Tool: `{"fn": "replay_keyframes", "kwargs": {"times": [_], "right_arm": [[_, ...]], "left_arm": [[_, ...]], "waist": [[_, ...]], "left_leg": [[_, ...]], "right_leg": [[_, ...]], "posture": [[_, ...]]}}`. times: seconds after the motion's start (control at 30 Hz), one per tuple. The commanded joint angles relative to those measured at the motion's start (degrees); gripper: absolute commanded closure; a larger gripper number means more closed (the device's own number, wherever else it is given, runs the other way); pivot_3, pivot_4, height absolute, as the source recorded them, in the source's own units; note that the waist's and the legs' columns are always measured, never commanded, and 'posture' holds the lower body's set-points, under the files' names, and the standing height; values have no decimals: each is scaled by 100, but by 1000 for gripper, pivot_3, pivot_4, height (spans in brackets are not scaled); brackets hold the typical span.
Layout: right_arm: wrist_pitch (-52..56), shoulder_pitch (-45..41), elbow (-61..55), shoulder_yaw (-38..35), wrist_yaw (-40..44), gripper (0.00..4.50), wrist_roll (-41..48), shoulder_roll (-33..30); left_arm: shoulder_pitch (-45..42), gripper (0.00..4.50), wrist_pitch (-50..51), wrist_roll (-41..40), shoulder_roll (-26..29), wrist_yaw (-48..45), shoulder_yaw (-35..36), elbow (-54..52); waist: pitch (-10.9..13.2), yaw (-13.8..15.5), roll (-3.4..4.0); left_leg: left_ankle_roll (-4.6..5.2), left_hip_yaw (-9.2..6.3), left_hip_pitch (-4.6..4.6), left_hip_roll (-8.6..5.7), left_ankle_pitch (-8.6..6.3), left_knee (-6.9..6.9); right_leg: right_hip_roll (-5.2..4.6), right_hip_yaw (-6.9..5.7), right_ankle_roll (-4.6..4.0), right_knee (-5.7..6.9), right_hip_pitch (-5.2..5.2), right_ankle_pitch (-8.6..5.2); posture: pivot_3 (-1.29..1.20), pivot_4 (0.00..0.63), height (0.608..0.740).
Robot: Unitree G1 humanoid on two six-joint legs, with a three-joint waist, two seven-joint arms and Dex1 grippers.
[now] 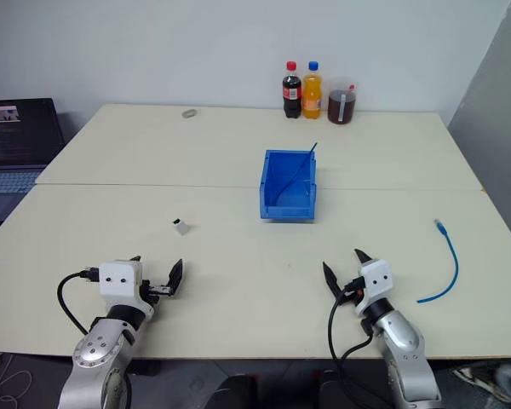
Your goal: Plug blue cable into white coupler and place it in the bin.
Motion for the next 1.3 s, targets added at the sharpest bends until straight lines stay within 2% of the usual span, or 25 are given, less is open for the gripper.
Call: {"fn": "replay_keyframes", "kwargs": {"times": [0.03,0.2,0.4,0.53,0.67,0.8,1.03,1.17,1.3], "right_arm": [[-90,-38,-104,-52,43,17,100,-32],[-81,-25,-111,-39,66,17,84,-40],[-68,-19,-123,-25,51,17,66,-37],[-42,-22,-221,-92,-3,17,105,-31],[-2,69,-457,-336,-7,17,228,-154],[186,3,-693,-979,-198,17,422,-471],[1186,-505,-555,-2048,-593,17,1000,-938],[2089,-878,-131,-2639,-647,17,1244,-1603],[2898,-1269,594,-2595,-334,17,1135,-2449]], "left_arm": [[81,0,-115,-103,-36,-93,-38,-303],[247,0,63,100,-27,12,-133,-462],[453,0,-140,-88,15,-237,-104,-542],[636,0,-86,-783,246,-1247,-315,-865],[522,0,65,-973,557,-1853,-690,-1107],[-169,0,696,-1225,890,-2399,-1349,-1510],[-1365,0,1693,-1568,1277,-3021,-1960,-1614],[-2112,0,2260,-1800,1483,-3560,-2403,-1563],[-2756,0,2383,-1658,1575,-3882,-2770,-1337]], "waist": [[0,0,0],[0,-1,0],[0,0,0],[0,-2,0],[2,13,-2],[5,27,1],[11,-36,10],[26,-24,18],[28,-3,18]], "left_leg": [[0,0,0,0,0,0],[0,1,0,-1,0,0],[0,2,1,0,0,0],[0,2,0,0,0,-1],[0,2,-2,-1,0,0],[0,2,-2,-3,0,2],[1,6,2,0,0,-1],[1,8,-2,-2,0,1],[2,10,-6,-10,0,10]], "right_leg": [[0,0,0,0,0,0],[-1,2,0,0,0,0],[0,2,0,0,0,0],[0,1,-3,0,-1,-2],[-2,1,-4,-1,0,-2],[-2,1,-3,0,1,-2],[7,6,-3,3,1,-2],[7,6,-4,5,-1,-3],[1,7,2,2,1,0]], "posture": [[0,150,740],[0,150,740],[0,150,740],[0,150,740],[0,150,740],[0,150,740],[0,150,740],[0,150,740],[0,150,740]]}}
